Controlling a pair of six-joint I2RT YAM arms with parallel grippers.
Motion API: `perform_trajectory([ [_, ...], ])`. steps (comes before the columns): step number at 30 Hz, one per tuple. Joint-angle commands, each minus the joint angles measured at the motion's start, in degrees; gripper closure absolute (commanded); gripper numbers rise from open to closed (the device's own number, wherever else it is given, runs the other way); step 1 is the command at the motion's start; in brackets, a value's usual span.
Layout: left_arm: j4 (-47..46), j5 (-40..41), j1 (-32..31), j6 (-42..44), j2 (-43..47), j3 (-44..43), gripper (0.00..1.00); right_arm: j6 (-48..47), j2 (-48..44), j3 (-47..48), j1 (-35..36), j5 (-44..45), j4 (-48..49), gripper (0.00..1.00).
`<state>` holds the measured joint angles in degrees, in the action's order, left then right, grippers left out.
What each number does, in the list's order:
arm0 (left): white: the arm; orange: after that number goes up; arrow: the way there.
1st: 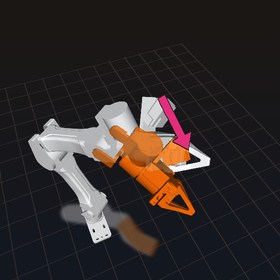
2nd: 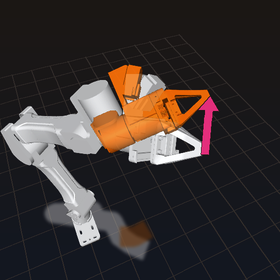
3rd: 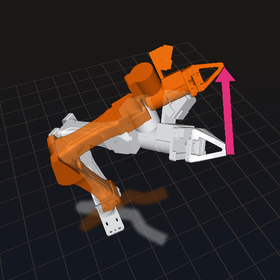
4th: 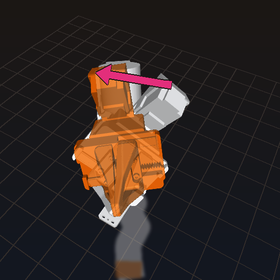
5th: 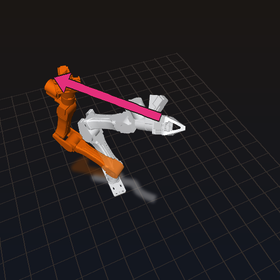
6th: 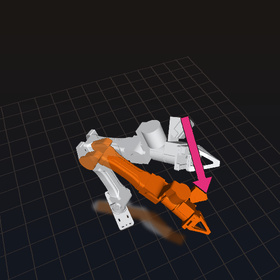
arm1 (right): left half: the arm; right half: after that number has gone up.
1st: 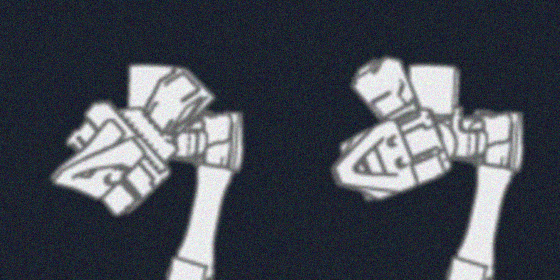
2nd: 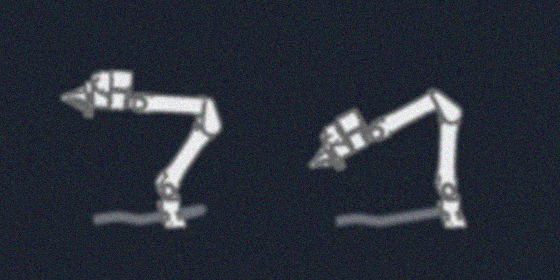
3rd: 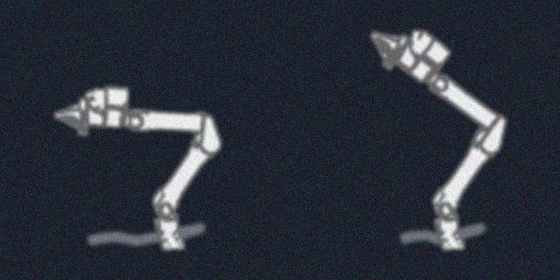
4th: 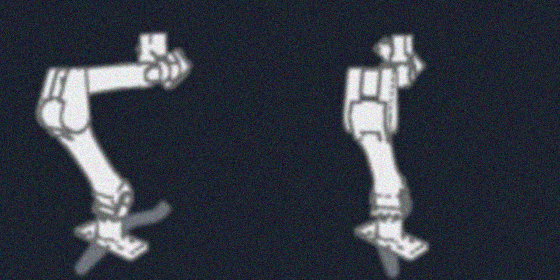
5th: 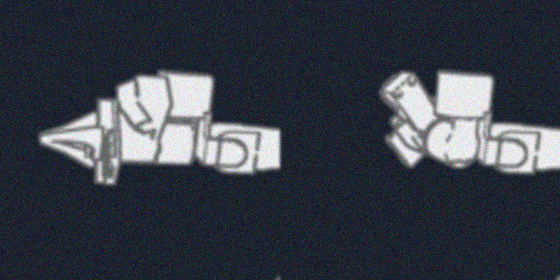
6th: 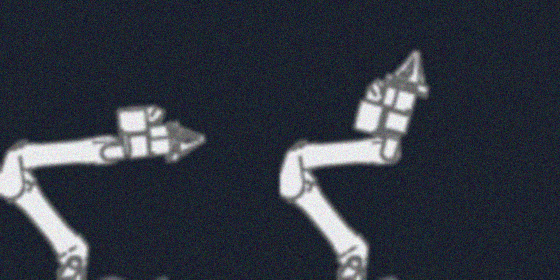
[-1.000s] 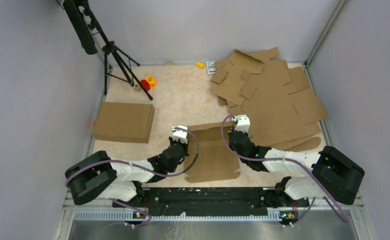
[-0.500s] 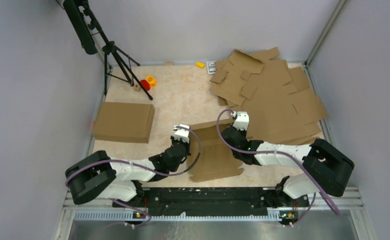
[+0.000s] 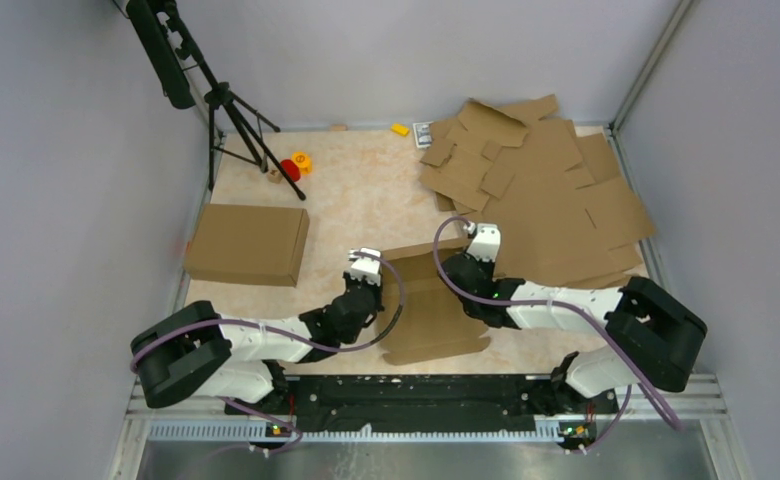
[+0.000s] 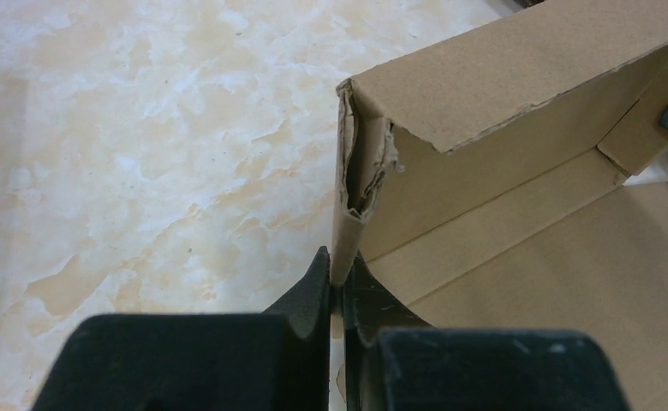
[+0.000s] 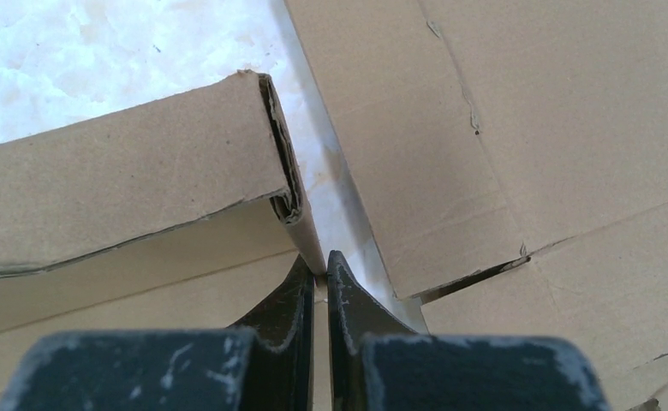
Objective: Fold the paper box
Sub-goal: Fold the paper box at the center of the board.
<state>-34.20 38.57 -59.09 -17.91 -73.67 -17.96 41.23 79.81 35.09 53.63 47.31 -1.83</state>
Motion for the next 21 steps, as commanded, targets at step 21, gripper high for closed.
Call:
perform_trajectory([
  [21, -0.1, 4.0, -1.0, 0.2, -0.8, -2.4, 1.00, -10.6, -10.7, -11.1, -0.7, -8.5, 14.0, 0.87],
])
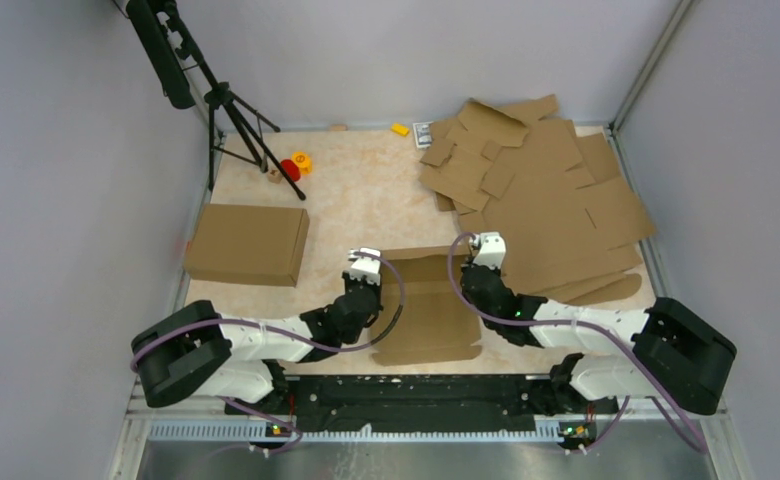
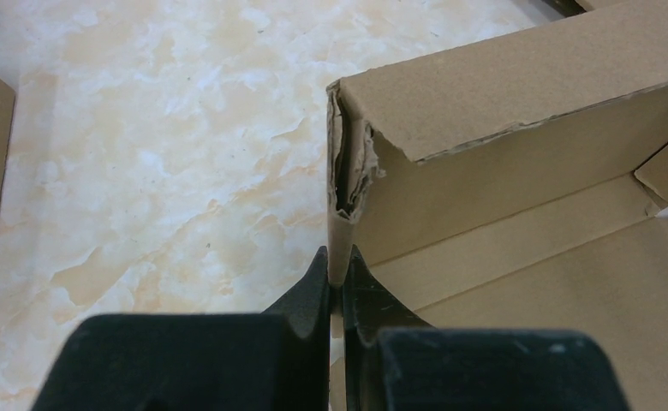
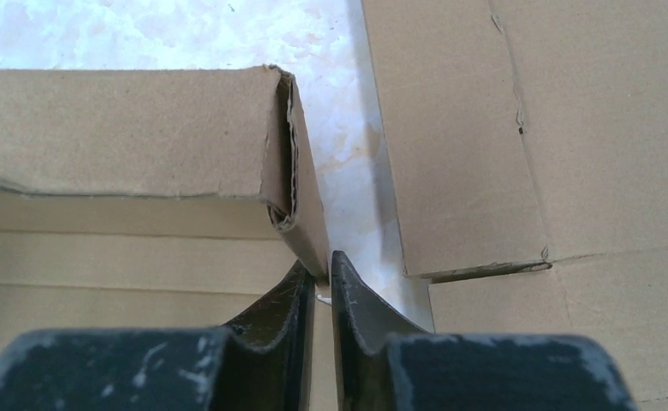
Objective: Fold the paper box
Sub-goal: Fold the paper box at the center of the board.
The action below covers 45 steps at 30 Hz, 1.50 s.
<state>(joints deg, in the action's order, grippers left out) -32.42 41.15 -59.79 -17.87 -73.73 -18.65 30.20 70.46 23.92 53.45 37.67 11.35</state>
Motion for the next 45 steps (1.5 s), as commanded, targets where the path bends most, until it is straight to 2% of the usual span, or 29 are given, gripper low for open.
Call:
perform_trajectory([
  [1, -1.9, 1.4, -0.3, 0.2, -0.7, -1.7, 1.00, 0.7, -1.3, 0.3, -0.6, 1.7, 0.0, 0.82],
  [9, -1.3, 1.7, -0.4, 0.7, -0.8, -2.1, 1.00, 1.3, -4.8, 0.1, -0.8, 2.3, -3.1, 0.68],
  [13, -1.2, 1.8, -0.4, 0.7, -1.1, -2.2, 1.00, -0.2, -7.8, -1.1, -0.8, 1.4, -2.0, 0.56],
  [18, 0.6, 3.2, -0.4, 0.3, -1.9, -3.3, 1.00, -3.1, -10.8, -1.9, -0.8, -4.4, 0.1, 0.37],
  [22, 4.6, 3.9, -0.4, -0.4, -2.9, -5.7, 1.00, -5.2, -16.5, -4.3, -0.8, -8.1, 2.2, 0.30],
  [25, 6.6, 4.3, -0.4, -0.3, -3.1, -6.6, 1.00, -6.5, -20.6, -4.4, -0.9, -8.0, 0.3, 0.27],
  [32, 10.4, 3.7, 2.0, -0.1, -4.9, -8.6, 1.00, -5.5, -27.0, -1.0, -3.6, -9.7, -12.0, 0.25],
  [38, -2.6, 7.6, 2.6, 2.6, -9.5, -5.2, 1.00, -3.0, -32.3, -2.6, -4.4, -9.9, -16.2, 0.26],
  [45, -13.5, 5.0, 2.6, 3.5, -15.1, -3.6, 1.00, -6.0, -31.8, 3.1, -6.4, -13.3, -19.8, 0.24],
])
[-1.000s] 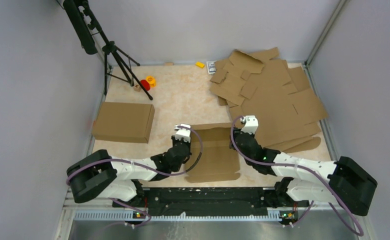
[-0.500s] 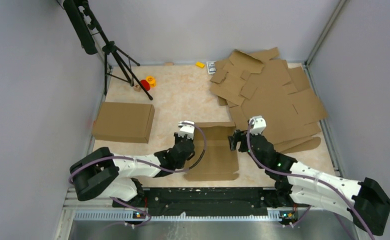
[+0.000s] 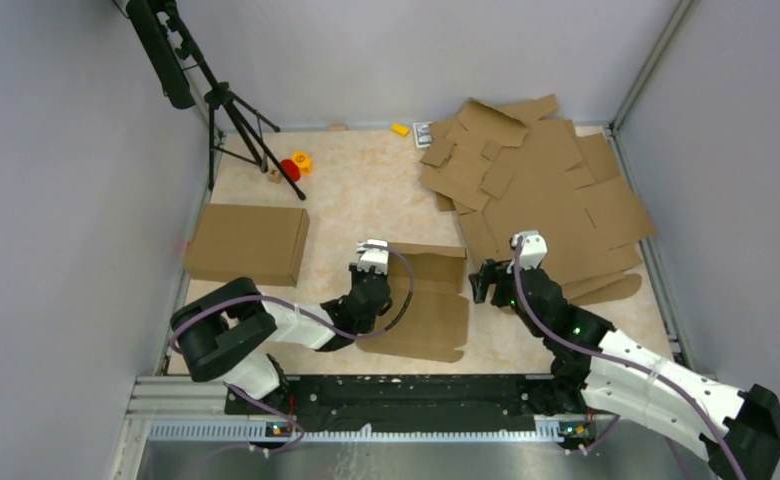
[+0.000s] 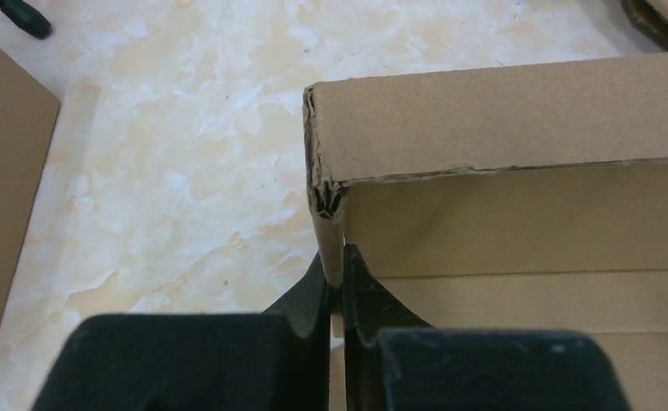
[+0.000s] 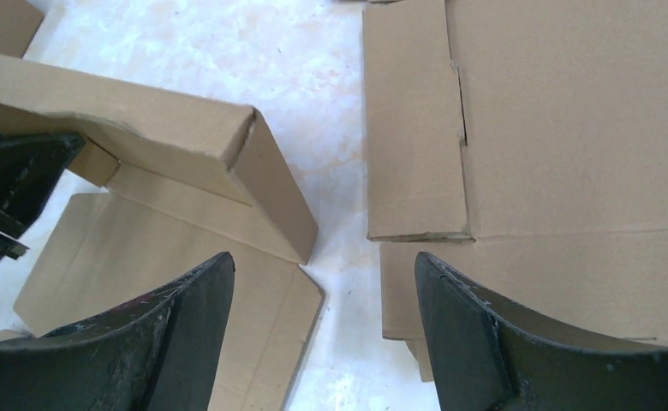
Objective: Fold the paper box
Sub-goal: Fold the paper box at the center of the board.
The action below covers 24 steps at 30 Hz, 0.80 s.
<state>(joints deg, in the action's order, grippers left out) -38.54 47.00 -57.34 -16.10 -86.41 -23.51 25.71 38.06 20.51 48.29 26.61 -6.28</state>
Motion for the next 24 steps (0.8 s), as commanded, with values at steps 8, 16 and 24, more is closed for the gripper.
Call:
perform_trajectory([
  [8, -9.6, -2.3, 0.1, 0.1, -4.5, 1.5, 1.00, 3.4, 15.9, 18.4, -5.2, -7.1, 0.1, 0.20],
  [16, -6.1, -4.4, 0.1, -0.8, -0.3, 2.2, 0.90, 7.0, 23.3, 18.3, -5.3, -8.9, 1.9, 0.49],
  [24, 10.2, -9.3, 0.1, -4.7, 14.1, 1.5, 0.56, 9.3, 19.0, 9.3, -5.3, -8.2, 5.8, 0.56],
])
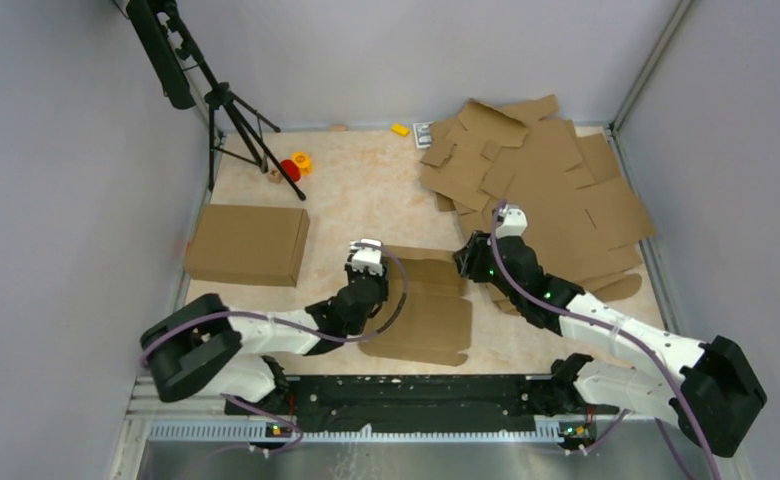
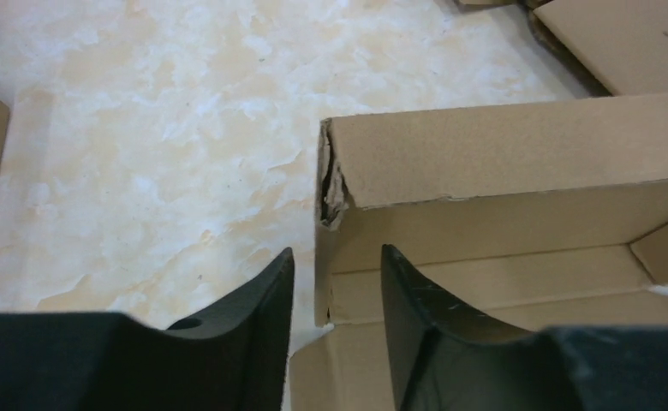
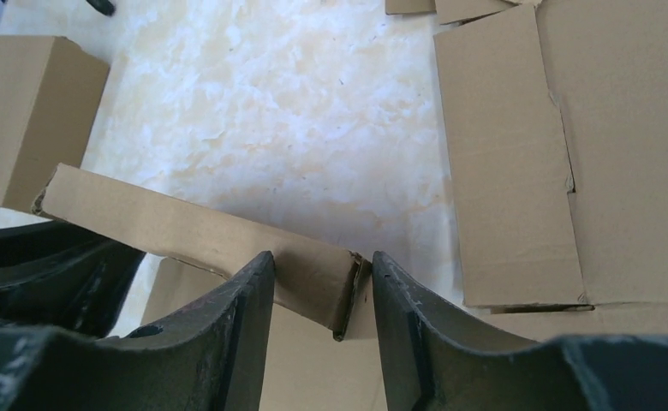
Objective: Fold the paper box
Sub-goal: Fold the paper box at the center of the board.
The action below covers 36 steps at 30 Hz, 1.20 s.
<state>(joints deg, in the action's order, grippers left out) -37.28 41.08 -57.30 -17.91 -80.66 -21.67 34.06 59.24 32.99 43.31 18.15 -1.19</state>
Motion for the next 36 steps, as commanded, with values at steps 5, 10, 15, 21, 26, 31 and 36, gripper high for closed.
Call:
perform_trajectory([
  [5, 23.7, -6.3, 0.0, -5.3, 21.2, -2.0, 0.44, -0.2, -2.5, -3.6, -0.3, 1.0, 2.2, 0.56],
  [10, 29.3, -6.3, 2.8, -13.9, 31.7, -1.5, 0.32, -0.8, -2.0, -3.4, -0.3, 0.8, 2.5, 0.56],
  [15, 31.1, -34.0, 21.2, -21.3, 30.6, -5.0, 0.48, -1.2, -2.6, -3.2, -0.3, 1.0, 2.7, 0.56],
  [21, 29.2, -46.1, 25.4, -21.3, 24.5, -10.2, 0.49, -1.3, -2.8, -2.7, -0.3, 0.9, 1.8, 0.56],
  [26, 27.2, -49.1, 25.9, -22.9, 24.1, -9.8, 0.47, -1.4, -2.5, -2.7, -0.3, 0.9, 2.1, 0.56],
  [31, 29.2, -49.3, 26.8, -22.8, 21.3, -10.5, 0.47, -1.4, -2.1, -2.8, -0.3, 0.2, 3.0, 0.56],
  [36, 27.4, -51.0, 28.9, -22.8, 18.4, -9.8, 0.55, -1.7, -1.5, -2.8, -0.3, -0.5, 3.3, 0.56],
])
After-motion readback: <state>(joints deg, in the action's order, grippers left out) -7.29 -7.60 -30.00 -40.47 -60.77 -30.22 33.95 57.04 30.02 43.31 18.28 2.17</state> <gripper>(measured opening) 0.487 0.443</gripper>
